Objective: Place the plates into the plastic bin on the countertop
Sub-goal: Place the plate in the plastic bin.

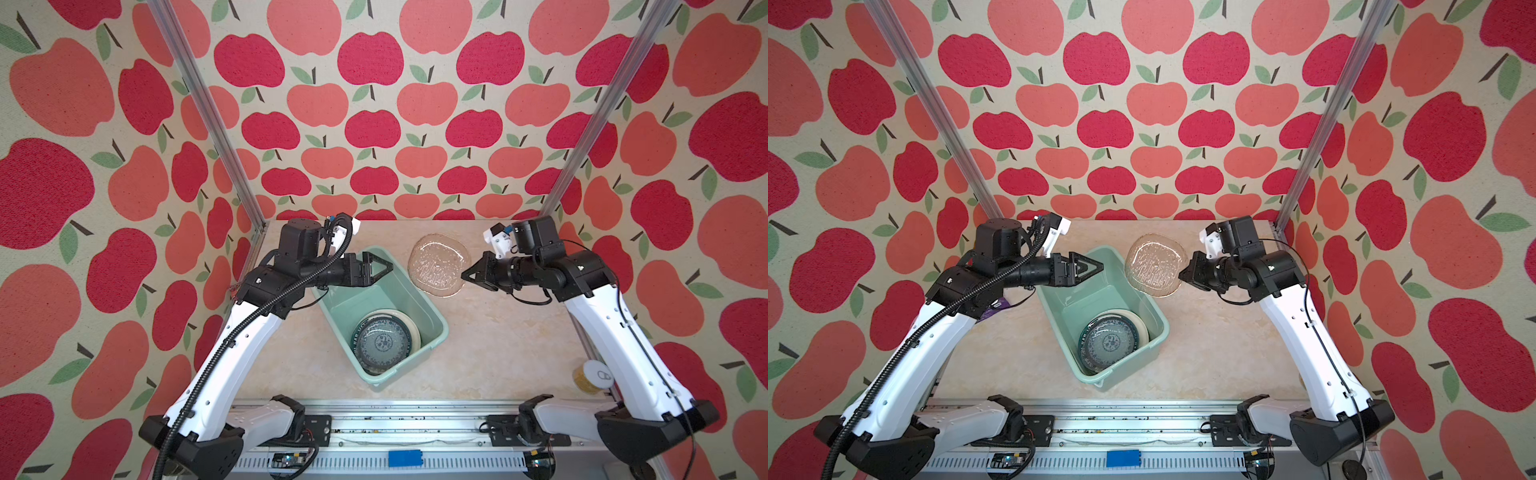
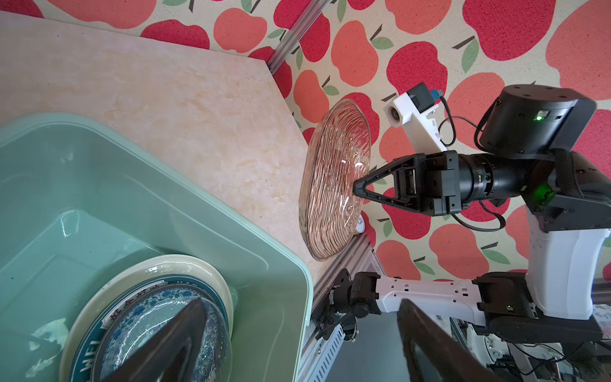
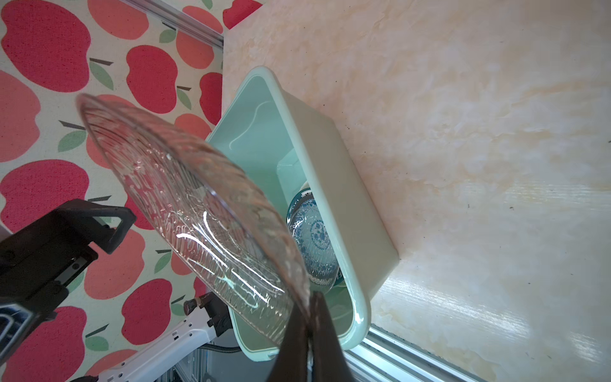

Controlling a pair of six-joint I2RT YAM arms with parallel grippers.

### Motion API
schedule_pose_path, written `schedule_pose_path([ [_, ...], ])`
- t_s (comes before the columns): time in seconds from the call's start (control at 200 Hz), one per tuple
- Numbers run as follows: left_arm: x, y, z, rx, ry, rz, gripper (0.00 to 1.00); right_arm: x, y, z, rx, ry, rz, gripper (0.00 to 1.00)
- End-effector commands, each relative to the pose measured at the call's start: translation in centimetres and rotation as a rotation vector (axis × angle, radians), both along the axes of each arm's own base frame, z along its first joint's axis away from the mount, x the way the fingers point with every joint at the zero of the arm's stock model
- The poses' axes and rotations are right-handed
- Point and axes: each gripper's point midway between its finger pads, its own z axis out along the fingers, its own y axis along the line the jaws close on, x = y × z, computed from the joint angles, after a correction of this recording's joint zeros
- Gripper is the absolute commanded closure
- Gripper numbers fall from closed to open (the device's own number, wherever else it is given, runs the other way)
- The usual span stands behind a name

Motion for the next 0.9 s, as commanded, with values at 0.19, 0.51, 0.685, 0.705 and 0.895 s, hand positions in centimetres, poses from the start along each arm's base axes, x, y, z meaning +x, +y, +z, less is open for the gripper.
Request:
schedule_pose_path([
  [0.19, 1.5, -2.6, -0.9, 0.075, -0.040, -0.024, 0.12, -0.9, 2.2, 1.2, 0.057, -0.002, 0.051, 1.00],
  [0.51, 2.8, -4.1, -1.4, 0.099, -0.065, -0.025, 0.28, -1.5, 3.1, 0.3, 0.069, 0.020, 0.068, 1.00],
  [0.685, 3.4, -4.4, -1.3, 0.093, -0.080, -0.013, 0.50, -1.5, 3.2, -0.2, 0.070, 0.032, 0.067, 1.00],
  [0.705, 3.4, -4.4, -1.3, 0.094, -0.080, -0.009, 0.53, -1.5, 3.2, -0.2, 0.070, 0.031, 0.069, 1.00],
  [0.895, 3.6, -4.2, -1.7, 0.106, -0.078, 0.003, 0.80, -1.5, 3.5, -0.4, 0.072, 0.037, 0.073, 1.00],
])
